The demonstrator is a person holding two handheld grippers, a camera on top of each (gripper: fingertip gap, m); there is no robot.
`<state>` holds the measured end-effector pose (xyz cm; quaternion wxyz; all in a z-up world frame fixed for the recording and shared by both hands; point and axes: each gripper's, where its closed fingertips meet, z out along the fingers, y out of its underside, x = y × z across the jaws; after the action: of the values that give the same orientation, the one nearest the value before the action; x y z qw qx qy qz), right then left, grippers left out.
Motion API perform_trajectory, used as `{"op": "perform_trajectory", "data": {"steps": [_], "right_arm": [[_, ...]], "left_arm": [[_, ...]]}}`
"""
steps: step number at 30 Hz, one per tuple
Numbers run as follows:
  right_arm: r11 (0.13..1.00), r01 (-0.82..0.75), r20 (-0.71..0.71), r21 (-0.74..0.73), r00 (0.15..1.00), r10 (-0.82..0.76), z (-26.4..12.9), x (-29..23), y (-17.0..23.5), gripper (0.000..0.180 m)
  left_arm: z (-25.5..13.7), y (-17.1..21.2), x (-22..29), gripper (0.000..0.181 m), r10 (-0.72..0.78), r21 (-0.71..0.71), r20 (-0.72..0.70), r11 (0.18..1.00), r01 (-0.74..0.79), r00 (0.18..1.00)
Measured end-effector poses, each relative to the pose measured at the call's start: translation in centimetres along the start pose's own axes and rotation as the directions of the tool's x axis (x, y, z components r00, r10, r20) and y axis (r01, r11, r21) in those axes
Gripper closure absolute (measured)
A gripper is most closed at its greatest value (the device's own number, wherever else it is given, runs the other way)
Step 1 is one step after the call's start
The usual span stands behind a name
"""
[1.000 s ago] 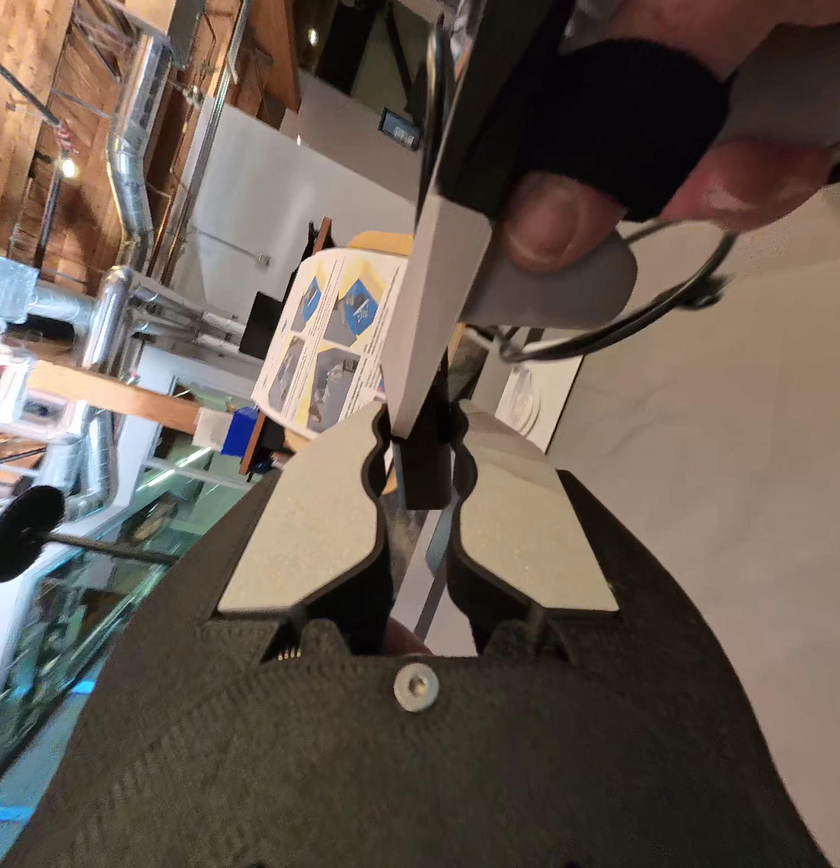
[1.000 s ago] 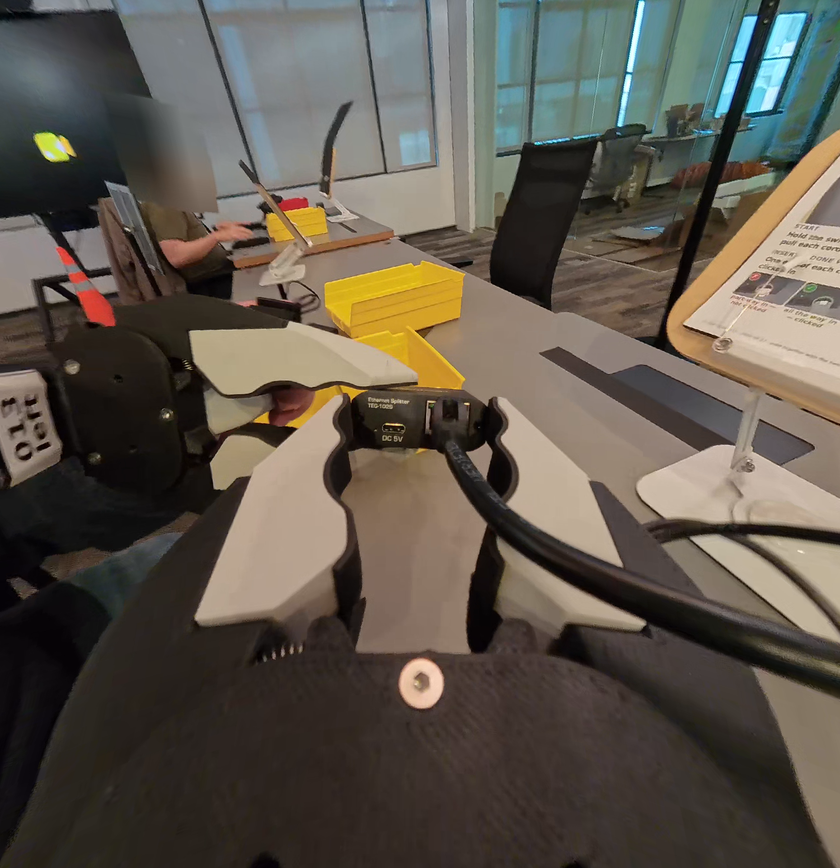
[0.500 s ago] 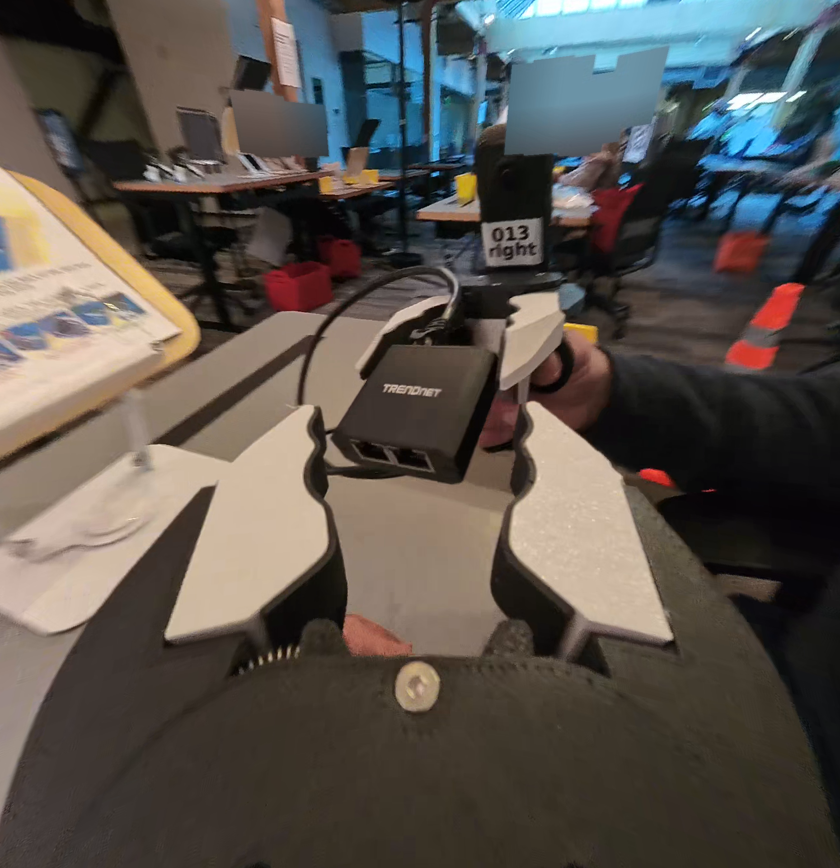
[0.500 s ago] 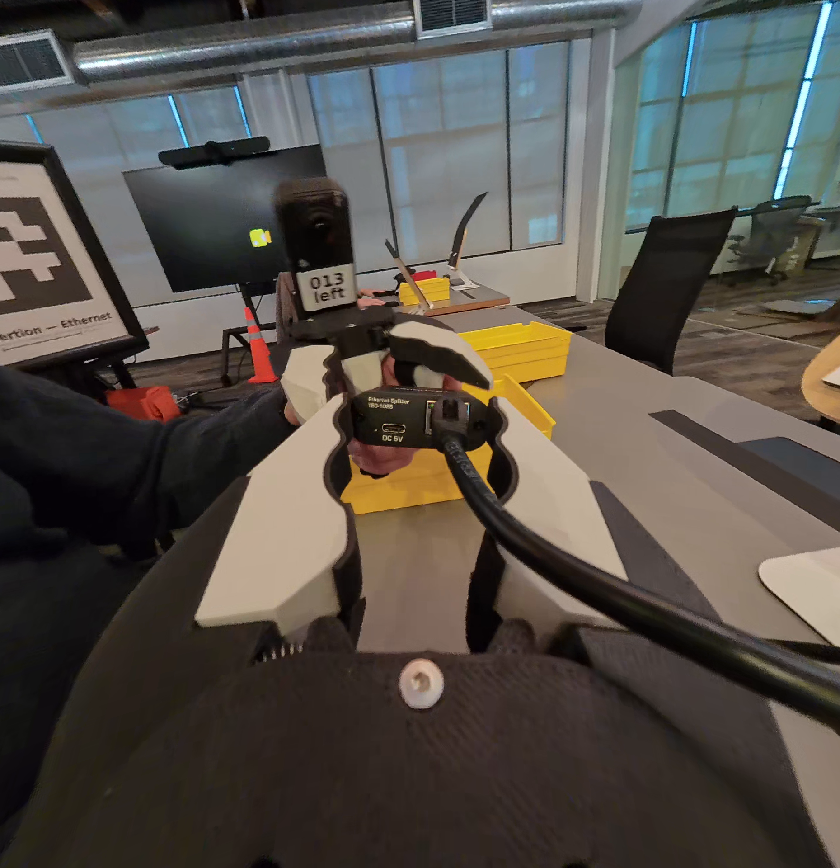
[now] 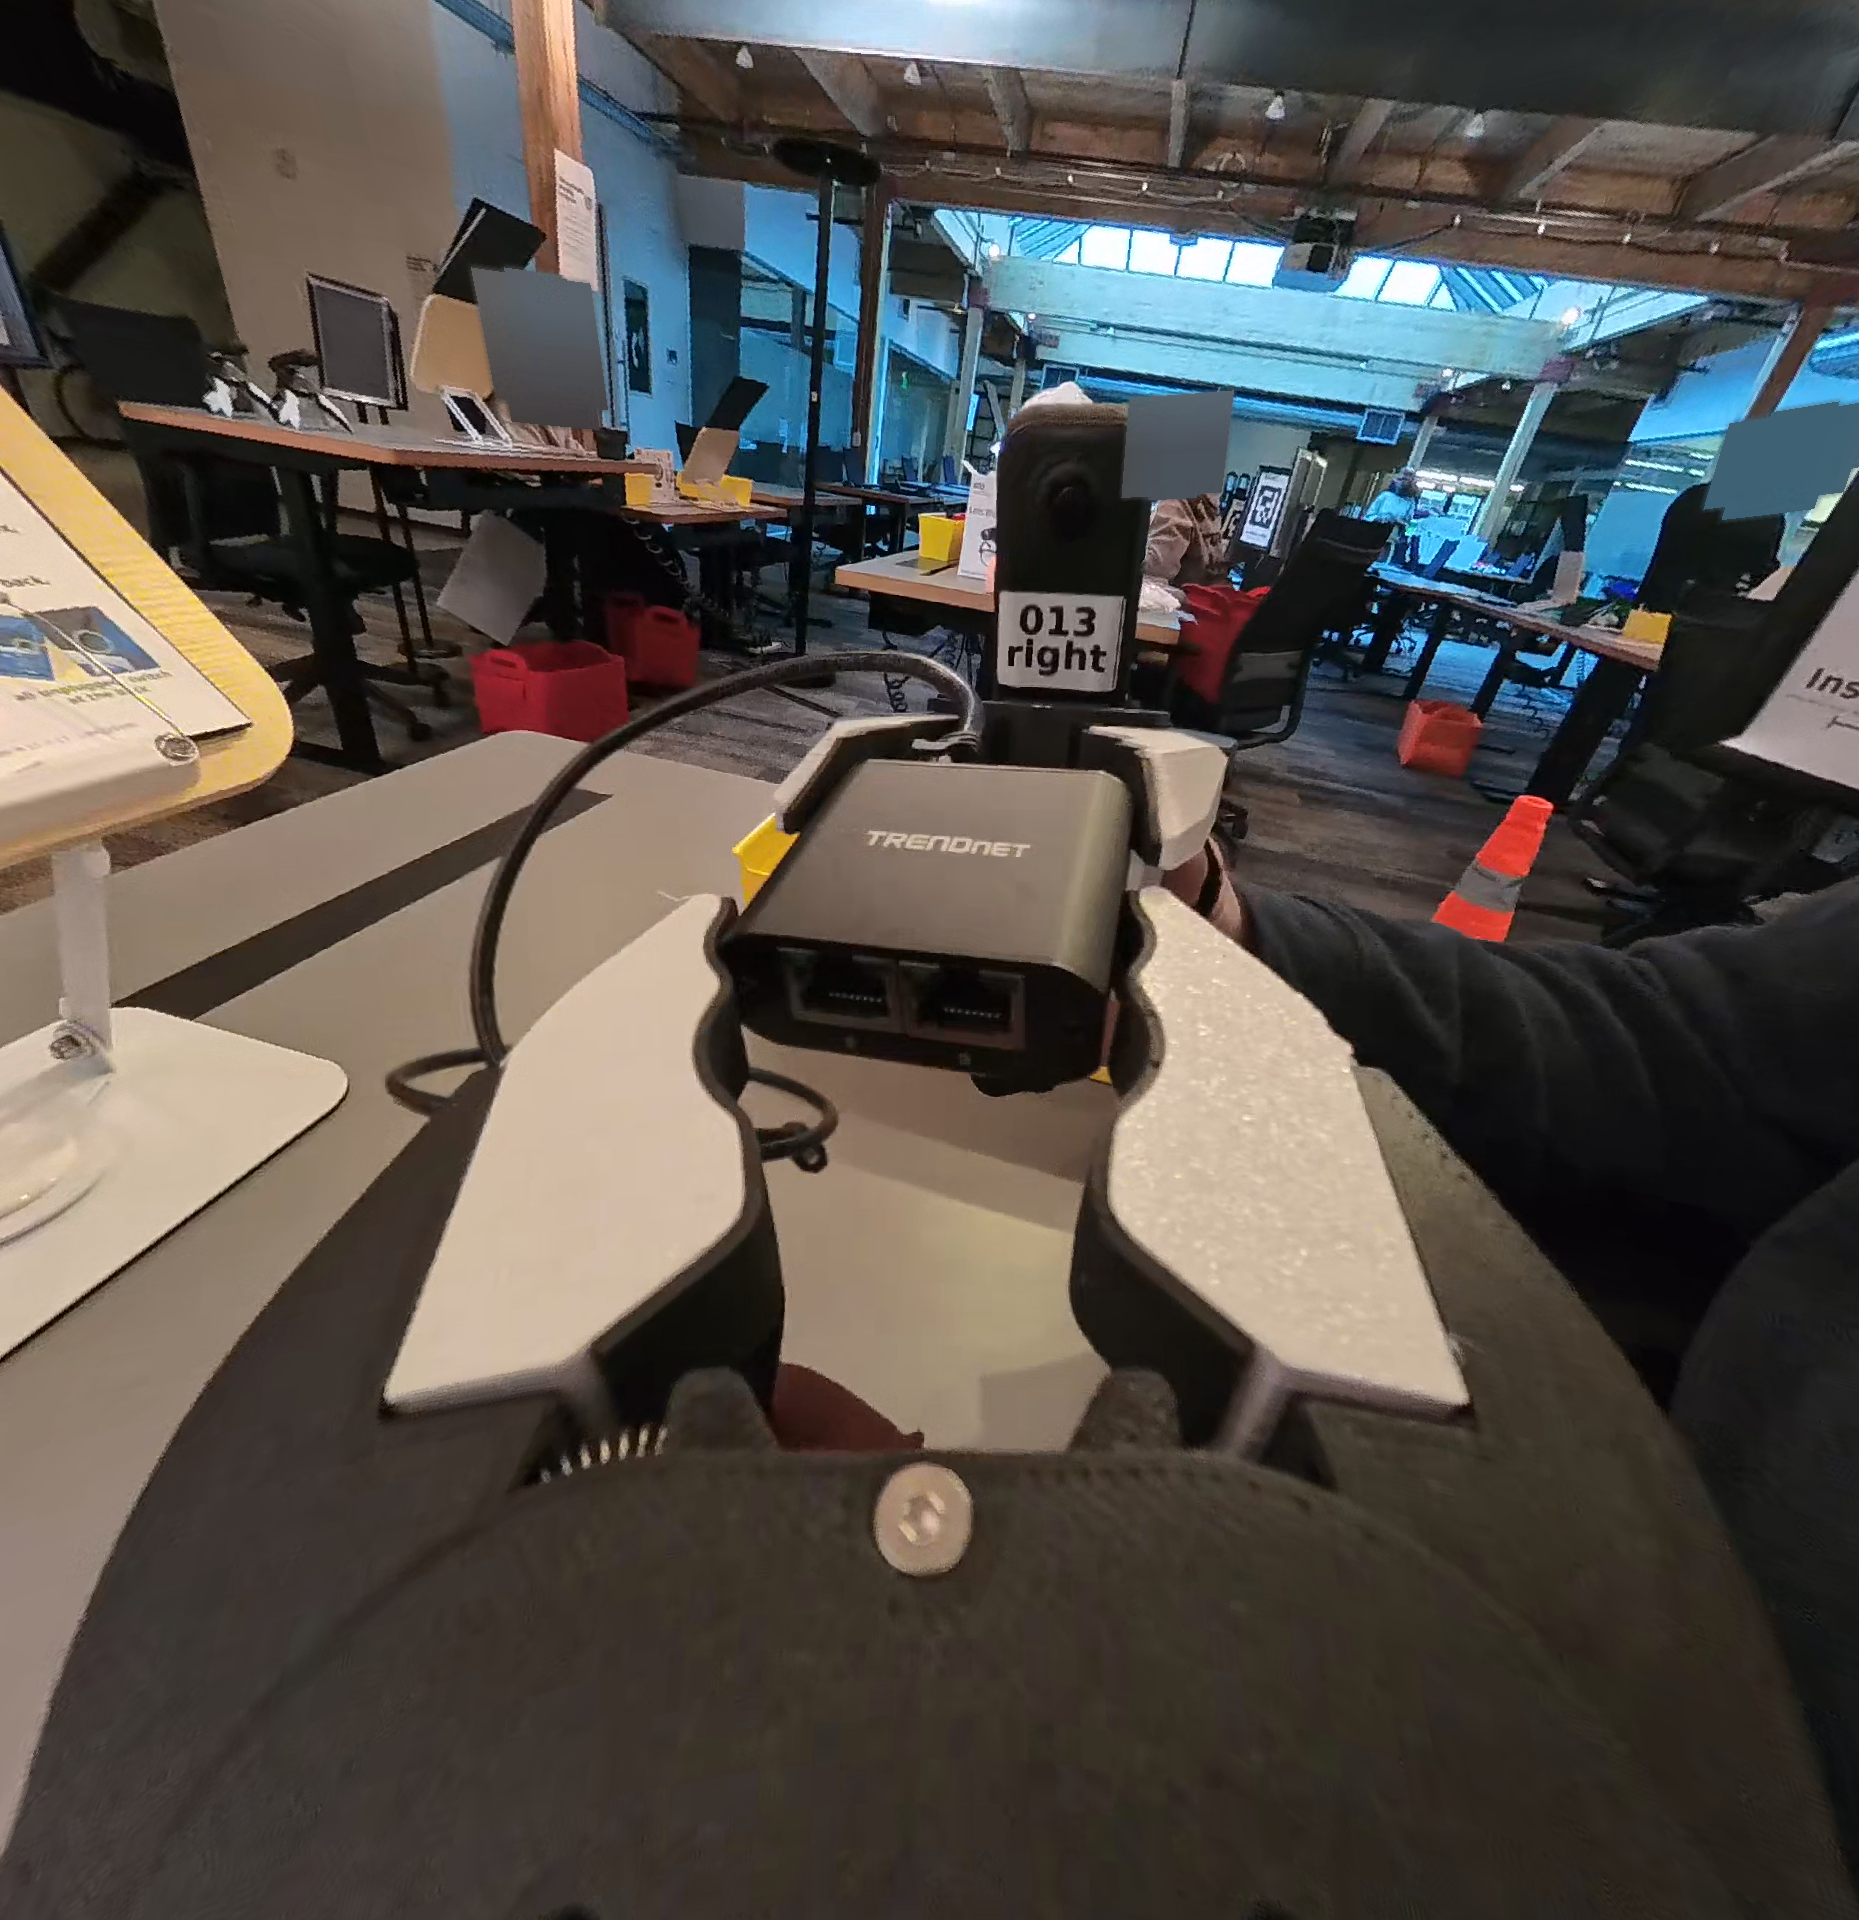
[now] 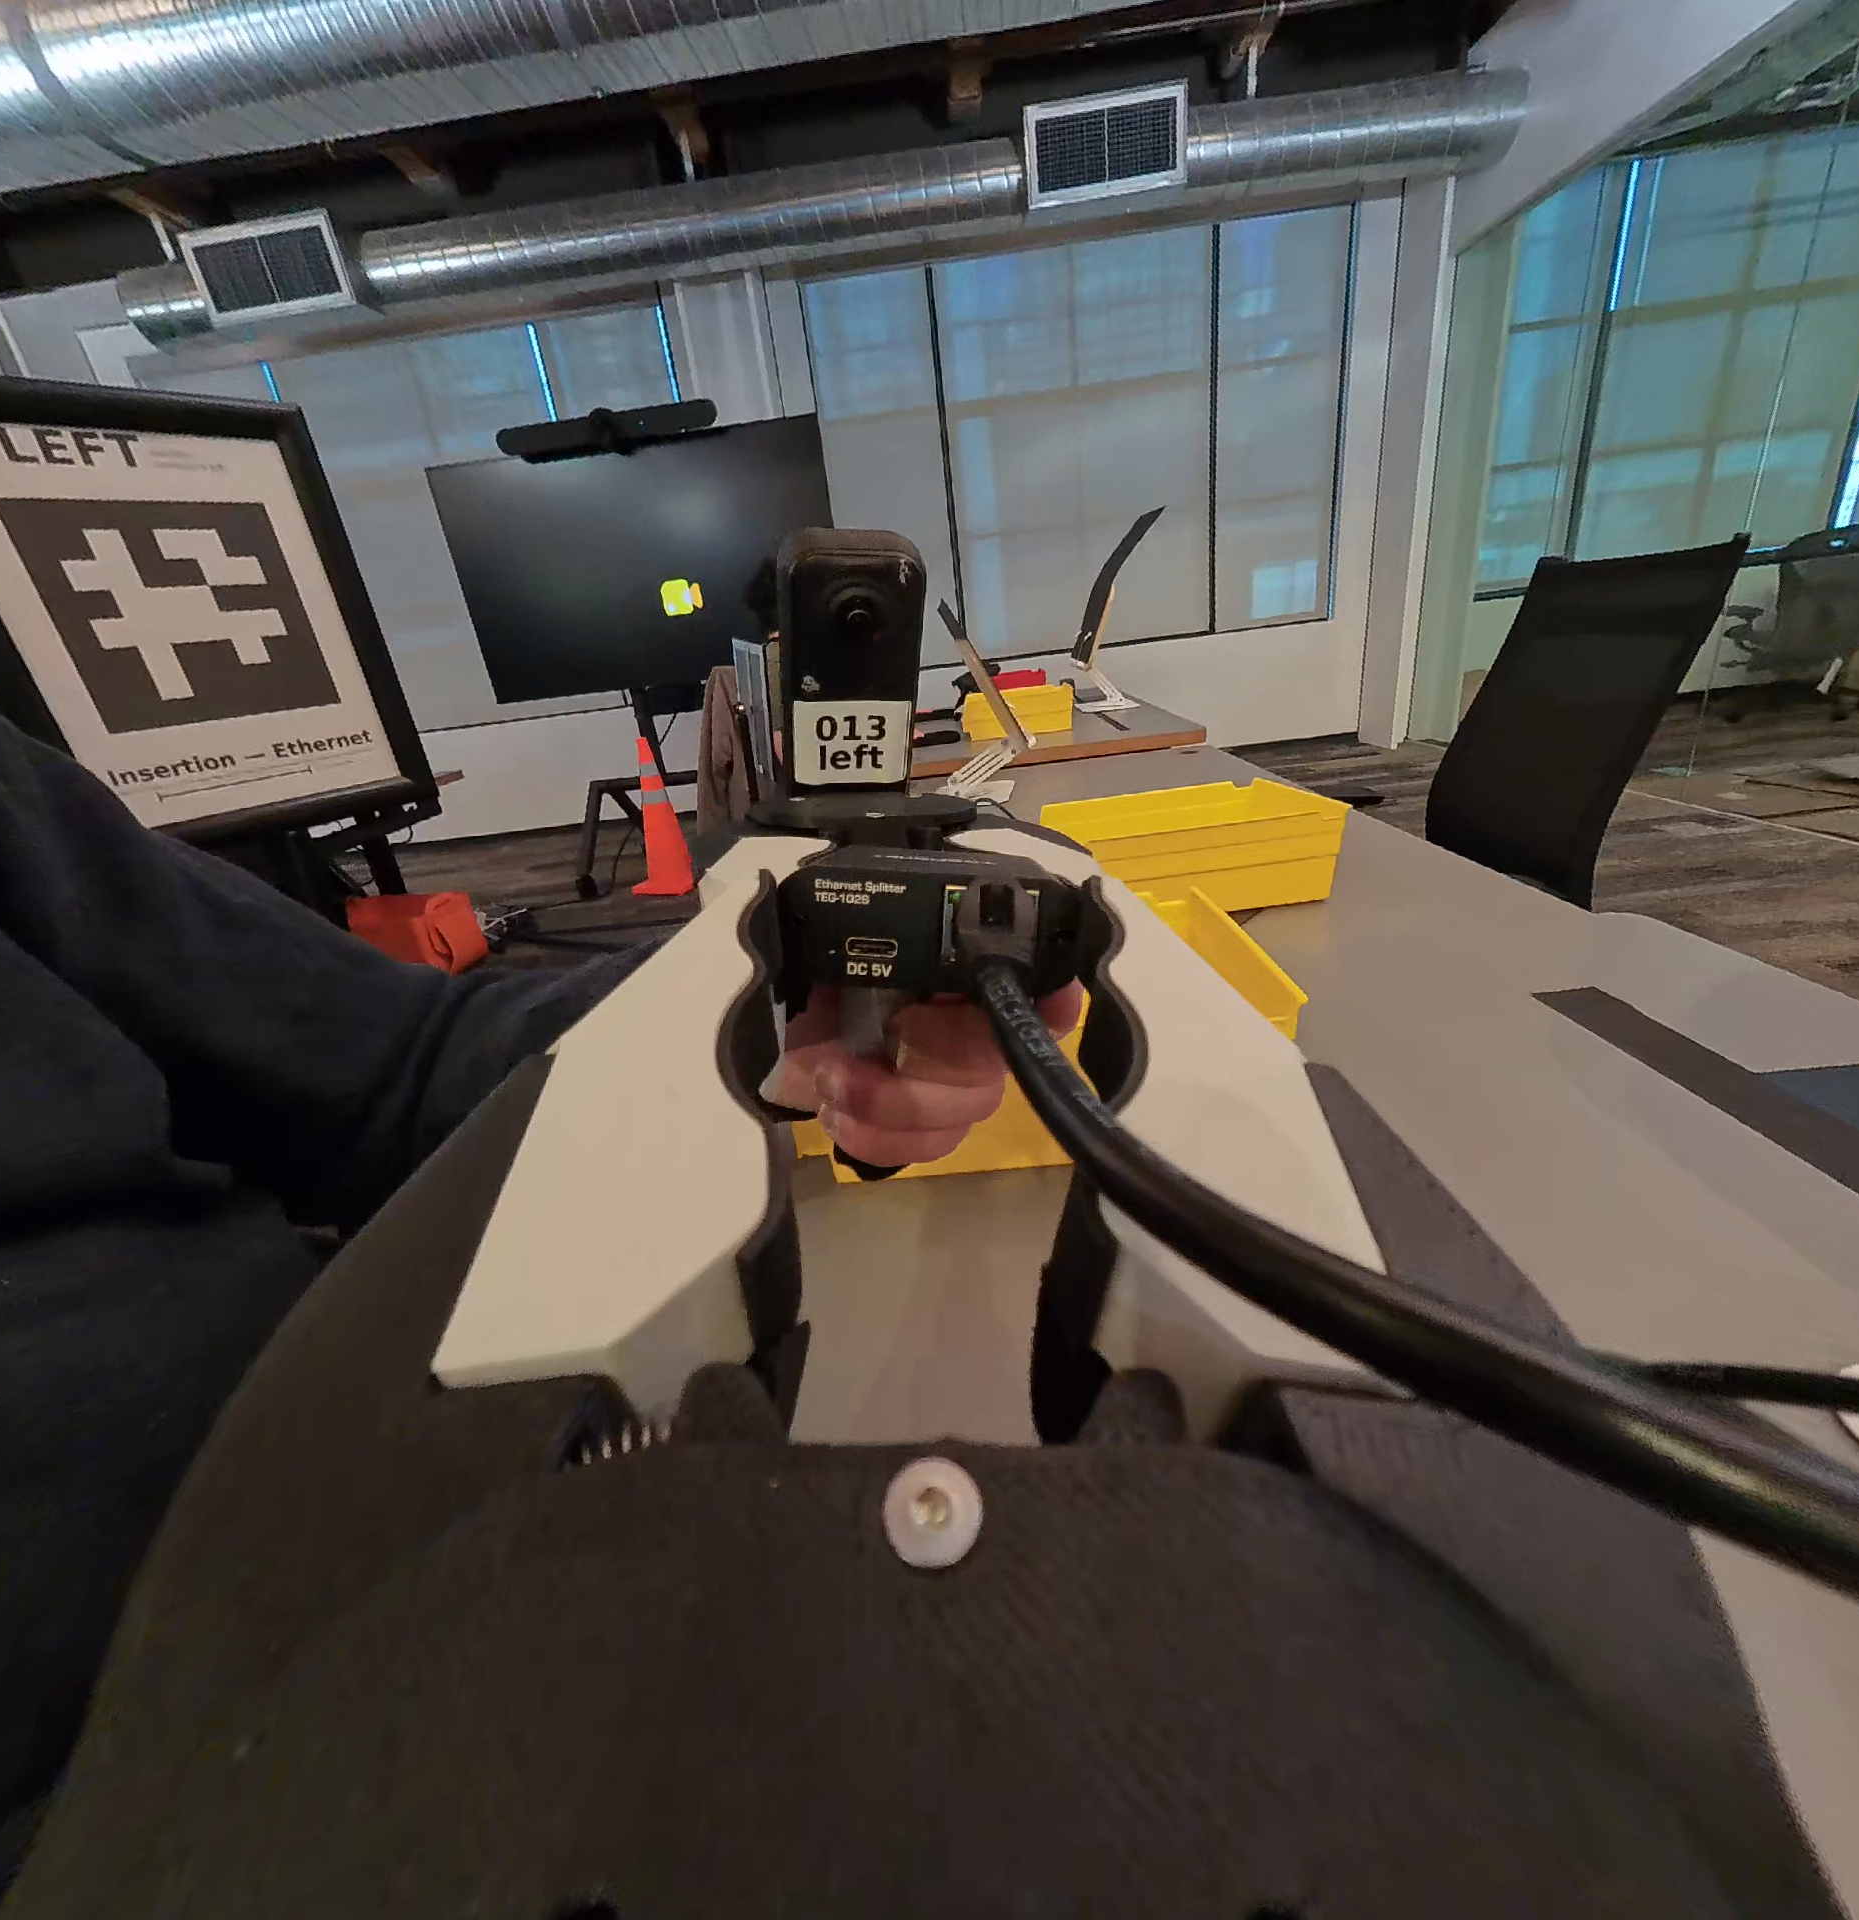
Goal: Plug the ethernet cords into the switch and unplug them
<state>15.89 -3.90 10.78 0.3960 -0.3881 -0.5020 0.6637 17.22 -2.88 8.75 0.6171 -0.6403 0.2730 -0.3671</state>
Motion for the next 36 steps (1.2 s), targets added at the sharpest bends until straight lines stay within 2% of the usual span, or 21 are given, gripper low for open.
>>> {"op": "perform_trajectory", "data": {"steps": [17, 27, 29, 32, 36], "right_arm": [[0.999, -0.015, 0.067, -0.033, 0.998, 0.017, -0.3, -0.8, 0.6, 0.124], [0.993, -0.056, 0.011, -0.1, 0.998, 0.058, -1.6, 0.4, 1.1, 0.123], [0.985, -0.073, -0.036, -0.156, 0.997, 0.068, -2.2, 1.0, 1.9, 0.124], [0.941, -0.039, -0.117, -0.336, 0.993, 0.0, -3.1, 1.3, 4.6, 0.132], [0.867, 0.11, -0.153, -0.486, 0.966, -0.208, -4.8, 0.3, 5.8, 0.159]], "left_arm": [[-0.4, -0.1, 0.7, 0.116, 0.087, 0.006, 0.021, 0.996, -0.087, 0.996], [-1.1, -0.4, -0.2, 0.116, 0.1, 0.015, 0.077, 0.995, -0.101, 0.992], [-1.4, -0.5, -0.6, 0.116, 0.095, 0.018, 0.1, 0.995, -0.098, 0.99], [-1.6, -0.5, -1.0, 0.116, 0.09, 0.014, 0.121, 0.996, -0.092, 0.989], [-2.1, -0.7, -1.7, 0.116, 0.069, 0.009, 0.164, 0.997, -0.072, 0.984]]}}
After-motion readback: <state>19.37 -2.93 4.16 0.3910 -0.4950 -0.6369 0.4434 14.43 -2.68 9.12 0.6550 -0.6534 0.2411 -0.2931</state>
